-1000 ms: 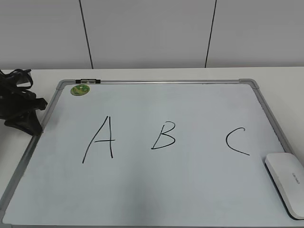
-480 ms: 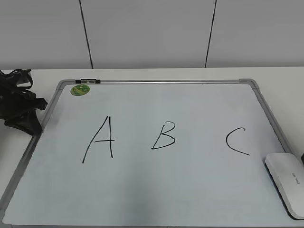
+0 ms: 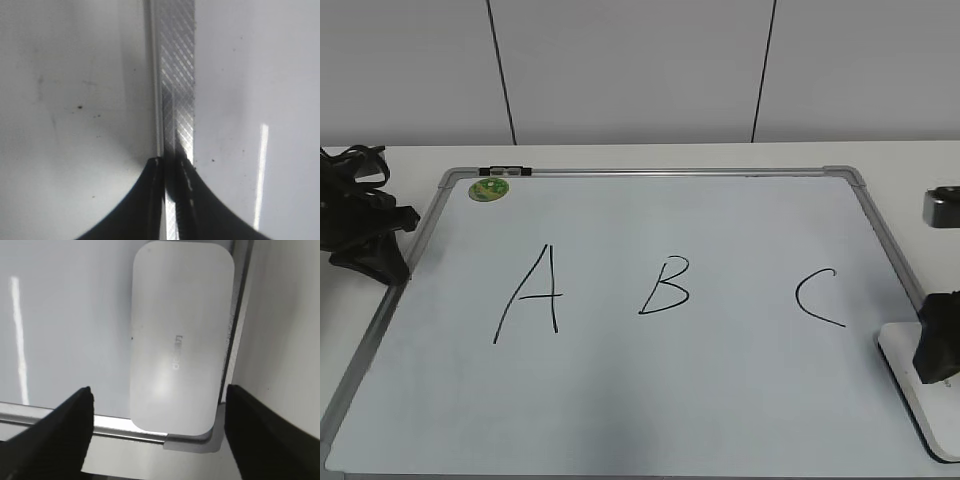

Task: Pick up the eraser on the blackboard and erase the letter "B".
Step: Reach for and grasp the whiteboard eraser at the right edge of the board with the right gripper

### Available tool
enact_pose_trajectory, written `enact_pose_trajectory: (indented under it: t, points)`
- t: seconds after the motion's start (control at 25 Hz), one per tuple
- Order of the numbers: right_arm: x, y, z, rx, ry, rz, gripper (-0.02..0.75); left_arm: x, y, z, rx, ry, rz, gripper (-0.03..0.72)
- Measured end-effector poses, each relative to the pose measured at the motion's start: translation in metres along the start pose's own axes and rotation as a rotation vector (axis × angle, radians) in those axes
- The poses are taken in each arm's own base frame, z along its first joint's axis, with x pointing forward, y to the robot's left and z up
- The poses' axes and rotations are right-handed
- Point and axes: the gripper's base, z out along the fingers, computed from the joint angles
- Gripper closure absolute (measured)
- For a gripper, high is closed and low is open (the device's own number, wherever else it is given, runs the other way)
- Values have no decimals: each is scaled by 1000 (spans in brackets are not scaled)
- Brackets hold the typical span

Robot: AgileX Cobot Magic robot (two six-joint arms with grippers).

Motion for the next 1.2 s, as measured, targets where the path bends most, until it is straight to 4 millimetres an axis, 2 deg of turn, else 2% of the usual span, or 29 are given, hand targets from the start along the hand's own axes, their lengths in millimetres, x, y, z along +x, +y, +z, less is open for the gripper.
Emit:
enact_pose_trajectory:
  t: [0.32,0.92,1.2]
  points:
    - [-11,-5,23,27,17,-6,97,0,0,0,2,0,-1,658]
    - [-17,-7,52,27,67,-3,97,0,0,0,2,0,-1,659]
    - [-18,-8,56,28,74,-4,122,0,0,0,2,0,-1,659]
